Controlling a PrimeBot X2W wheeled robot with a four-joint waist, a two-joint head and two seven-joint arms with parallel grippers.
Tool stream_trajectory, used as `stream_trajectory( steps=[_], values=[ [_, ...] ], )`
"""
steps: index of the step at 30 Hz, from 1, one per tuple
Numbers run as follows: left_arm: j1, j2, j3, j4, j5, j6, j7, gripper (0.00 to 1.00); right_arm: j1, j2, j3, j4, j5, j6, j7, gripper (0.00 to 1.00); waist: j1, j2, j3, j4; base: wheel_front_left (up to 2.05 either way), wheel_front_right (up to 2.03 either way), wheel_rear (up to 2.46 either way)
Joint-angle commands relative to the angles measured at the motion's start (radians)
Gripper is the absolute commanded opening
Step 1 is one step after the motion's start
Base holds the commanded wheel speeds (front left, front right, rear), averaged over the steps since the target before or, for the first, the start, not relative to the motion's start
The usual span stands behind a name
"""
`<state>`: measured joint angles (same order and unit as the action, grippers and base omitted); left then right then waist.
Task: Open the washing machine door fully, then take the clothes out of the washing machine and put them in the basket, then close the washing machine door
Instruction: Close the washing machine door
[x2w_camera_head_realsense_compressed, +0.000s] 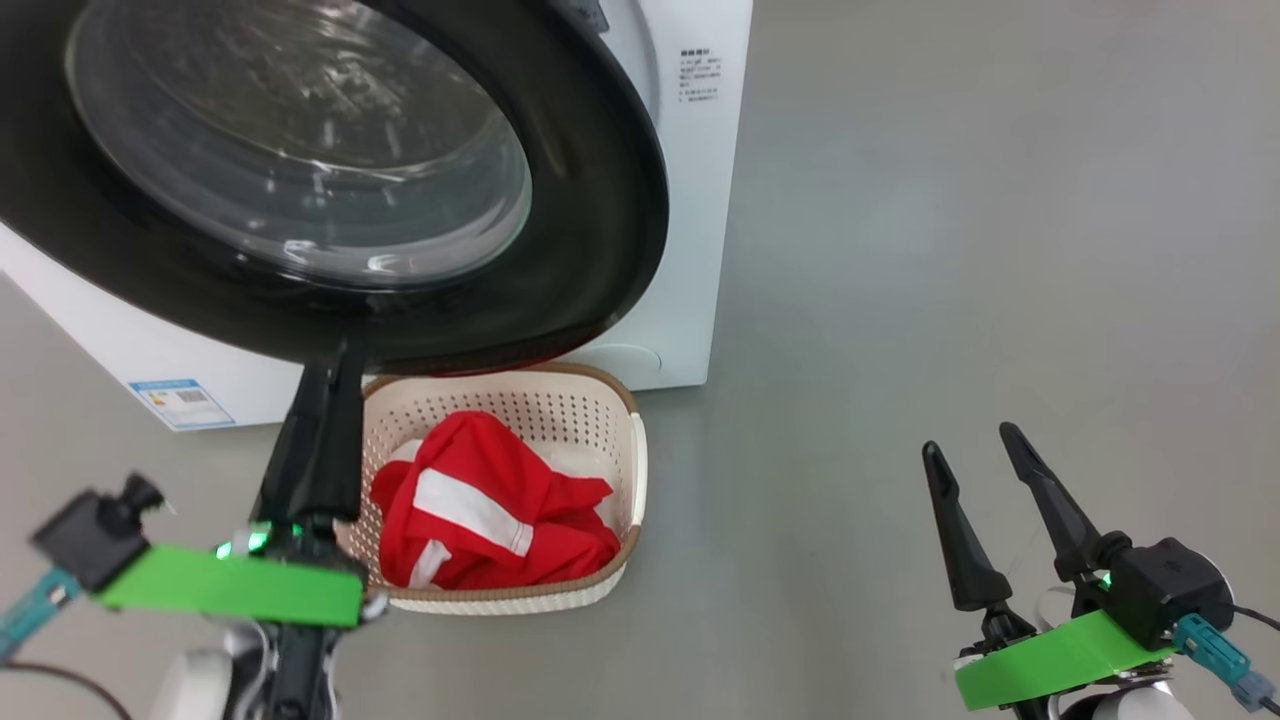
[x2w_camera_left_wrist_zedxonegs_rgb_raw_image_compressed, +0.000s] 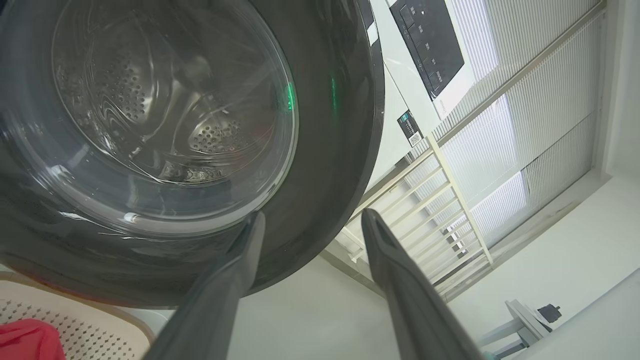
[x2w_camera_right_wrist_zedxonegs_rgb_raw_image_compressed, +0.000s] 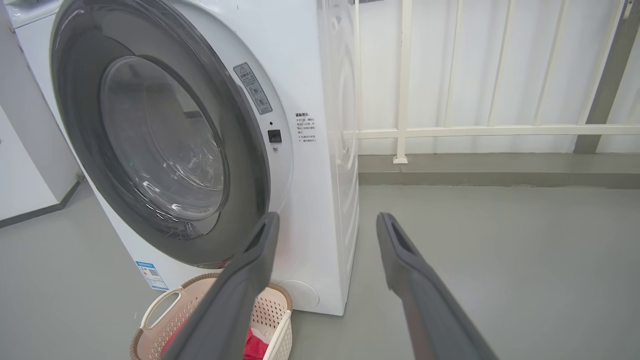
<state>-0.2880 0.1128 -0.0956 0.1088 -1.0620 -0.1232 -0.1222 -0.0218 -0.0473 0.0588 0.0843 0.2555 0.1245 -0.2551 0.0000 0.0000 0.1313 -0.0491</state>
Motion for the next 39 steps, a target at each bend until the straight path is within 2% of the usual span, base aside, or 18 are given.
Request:
stream_trajectory(
  steps=[1,7,14,18,23,29,39],
  values=[
    [0.010,0.021,0.028,-0.041,0.016,-0.005,-0.023,1.00,-0.005,-0.003,0.016,-0.026,0.011,0.006,-0.007,1.00,0.0000,0.0000,-0.015,0.006,0.00,0.00,0.00],
    [0.095,0.047,0.044,-0.080,0.169,0.020,-0.113,1.00,0.012,-0.003,0.010,-0.033,0.006,0.006,-0.007,1.00,0.0000,0.0000,-0.038,0.007,0.00,0.00,0.00],
    [0.178,0.064,0.032,-0.111,0.397,0.066,-0.137,1.00,0.030,-0.003,0.000,-0.042,-0.013,0.006,-0.007,1.00,0.0000,0.0000,-0.055,0.011,0.00,0.00,0.00],
    [0.209,0.044,0.045,-0.136,0.523,0.090,-0.139,1.00,0.040,-0.003,-0.004,-0.048,-0.021,0.006,-0.007,1.00,0.0000,0.0000,-0.065,0.015,0.00,0.00,0.00],
    [0.258,0.008,0.077,-0.172,0.660,0.094,-0.139,1.00,0.054,-0.003,-0.010,-0.062,-0.033,0.006,-0.007,1.00,0.0000,0.0000,-0.078,0.016,0.00,0.00,0.00],
    [0.301,-0.022,0.107,-0.181,0.759,0.081,-0.139,1.00,0.068,-0.003,-0.028,-0.079,-0.041,0.006,-0.007,1.00,0.0000,0.0000,-0.084,0.020,0.00,0.00,0.00],
    [0.332,-0.052,0.134,-0.153,0.810,0.049,-0.139,1.00,0.103,-0.003,-0.045,-0.101,-0.044,0.006,-0.007,1.00,0.0000,0.0000,-0.096,0.025,0.00,0.00,0.00]
  ],
)
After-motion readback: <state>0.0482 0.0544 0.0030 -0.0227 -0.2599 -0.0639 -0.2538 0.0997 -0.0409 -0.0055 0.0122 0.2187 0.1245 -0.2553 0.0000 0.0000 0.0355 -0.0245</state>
